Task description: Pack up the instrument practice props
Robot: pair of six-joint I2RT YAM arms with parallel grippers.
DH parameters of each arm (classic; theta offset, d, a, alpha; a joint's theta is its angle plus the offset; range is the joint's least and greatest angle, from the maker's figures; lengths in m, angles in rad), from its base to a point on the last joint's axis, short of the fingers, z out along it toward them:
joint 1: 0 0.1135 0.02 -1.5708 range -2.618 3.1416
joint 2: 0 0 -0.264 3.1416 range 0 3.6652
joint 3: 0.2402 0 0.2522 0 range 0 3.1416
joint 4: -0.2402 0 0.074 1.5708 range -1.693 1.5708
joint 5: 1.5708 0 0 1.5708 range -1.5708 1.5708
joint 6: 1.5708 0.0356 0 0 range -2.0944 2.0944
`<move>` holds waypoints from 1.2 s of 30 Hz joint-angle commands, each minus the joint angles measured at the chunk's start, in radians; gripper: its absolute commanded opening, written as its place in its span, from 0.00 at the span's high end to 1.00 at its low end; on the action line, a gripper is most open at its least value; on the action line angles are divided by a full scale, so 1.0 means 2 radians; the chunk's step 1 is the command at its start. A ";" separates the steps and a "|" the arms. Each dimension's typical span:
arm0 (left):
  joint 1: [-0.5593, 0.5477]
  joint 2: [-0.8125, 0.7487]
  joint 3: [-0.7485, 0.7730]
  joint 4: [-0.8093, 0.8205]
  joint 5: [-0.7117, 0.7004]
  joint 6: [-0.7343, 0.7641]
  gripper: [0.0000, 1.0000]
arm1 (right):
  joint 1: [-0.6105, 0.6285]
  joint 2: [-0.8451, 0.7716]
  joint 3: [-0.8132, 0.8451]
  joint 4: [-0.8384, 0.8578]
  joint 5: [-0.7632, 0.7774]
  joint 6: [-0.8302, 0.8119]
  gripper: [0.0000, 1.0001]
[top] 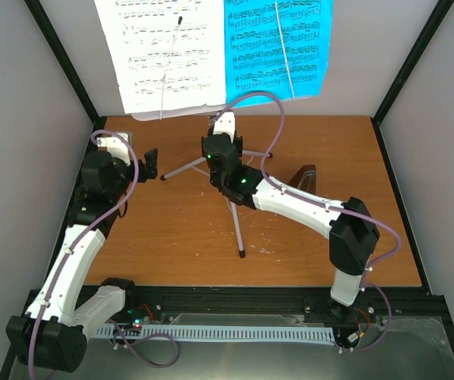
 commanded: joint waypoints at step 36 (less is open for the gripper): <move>-0.056 0.018 -0.126 0.171 0.303 -0.186 0.00 | -0.322 -0.253 -0.280 0.092 -0.858 0.097 0.02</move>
